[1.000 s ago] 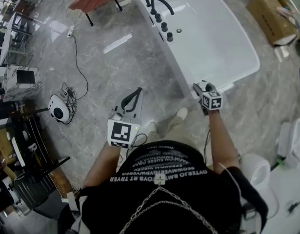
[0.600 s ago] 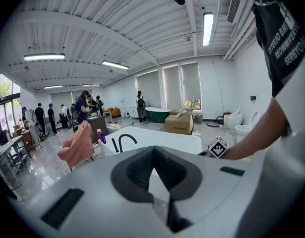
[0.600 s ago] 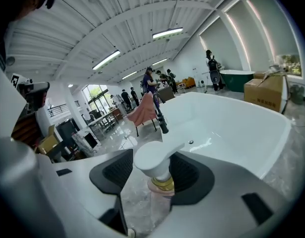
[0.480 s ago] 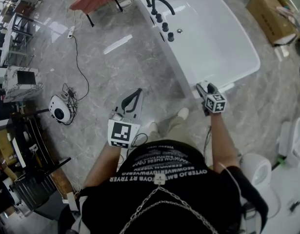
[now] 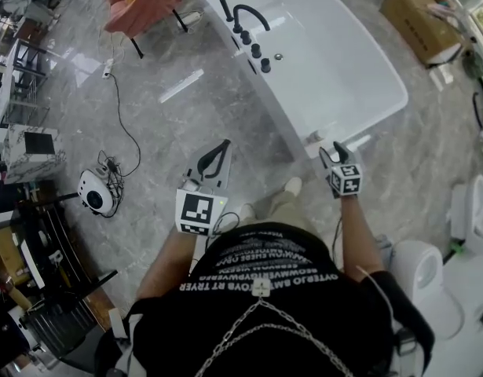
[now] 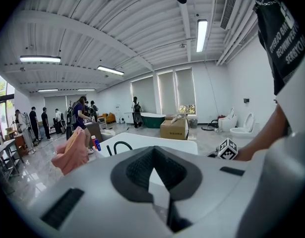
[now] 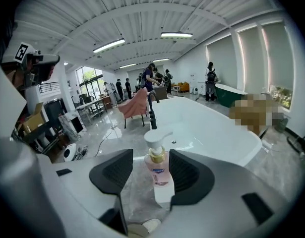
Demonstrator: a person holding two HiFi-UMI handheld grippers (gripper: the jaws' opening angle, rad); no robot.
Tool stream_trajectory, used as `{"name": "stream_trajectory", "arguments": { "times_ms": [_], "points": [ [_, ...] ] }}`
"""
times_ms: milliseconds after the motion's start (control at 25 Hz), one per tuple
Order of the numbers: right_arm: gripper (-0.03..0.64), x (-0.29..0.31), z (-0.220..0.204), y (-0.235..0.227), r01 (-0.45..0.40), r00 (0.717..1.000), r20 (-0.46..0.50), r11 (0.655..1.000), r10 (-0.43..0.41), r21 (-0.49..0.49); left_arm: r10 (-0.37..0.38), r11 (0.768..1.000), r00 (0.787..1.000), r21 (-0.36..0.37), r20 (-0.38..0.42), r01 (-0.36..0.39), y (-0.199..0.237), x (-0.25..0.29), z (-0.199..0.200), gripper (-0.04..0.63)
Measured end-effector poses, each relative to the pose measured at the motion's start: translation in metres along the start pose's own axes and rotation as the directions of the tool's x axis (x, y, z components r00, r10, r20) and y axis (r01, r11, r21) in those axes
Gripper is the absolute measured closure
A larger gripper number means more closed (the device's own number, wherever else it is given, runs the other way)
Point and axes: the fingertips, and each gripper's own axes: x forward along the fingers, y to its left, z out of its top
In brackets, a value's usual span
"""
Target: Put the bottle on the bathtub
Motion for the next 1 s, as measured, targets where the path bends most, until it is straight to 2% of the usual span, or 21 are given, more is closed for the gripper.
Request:
{"name": "stream_trajectory", "arguments": {
  "times_ms": [160, 200, 320, 440, 680, 1000],
  "points": [
    [0.411, -0.045, 0.026, 0.028, 0.059, 0.997, 0.052, 0.997, -0.057, -0.049, -0.035, 0.999, 0.999, -0.002, 0.036, 0.035, -0.004, 0.001, 0.007, 0.594],
    [0.428, -0.057, 0.035, 0.037, 0.071, 0.995, 0.071, 0.996, -0.067, -0.059, -0.043, 0.999, 0.998, -0.003, 0.051, 0.043, -0.005, 0.000, 0.011, 0.594],
    [0.560, -0.092, 0.069, 0.062, 0.110, 0.983, 0.160, 0.990, -0.095, -0.086, -0.067, 0.998, 0.991, -0.003, 0.116, 0.068, -0.008, -0.003, 0.029, 0.594],
    [0.593, -0.125, 0.098, 0.084, 0.123, 0.962, 0.256, 0.988, -0.095, -0.096, -0.084, 0.996, 0.981, -0.003, 0.175, 0.086, -0.011, -0.014, 0.044, 0.594],
    [0.613, -0.187, 0.155, 0.118, 0.165, 0.917, 0.379, 0.984, -0.127, -0.069, -0.081, 0.997, 0.973, 0.013, 0.217, 0.080, -0.011, -0.037, 0.055, 0.594],
    [0.614, -0.266, 0.202, 0.174, 0.197, 0.872, 0.475, 0.973, -0.118, -0.121, -0.128, 0.992, 0.949, 0.059, 0.289, 0.116, -0.021, -0.089, 0.087, 0.594]
  ]
}}
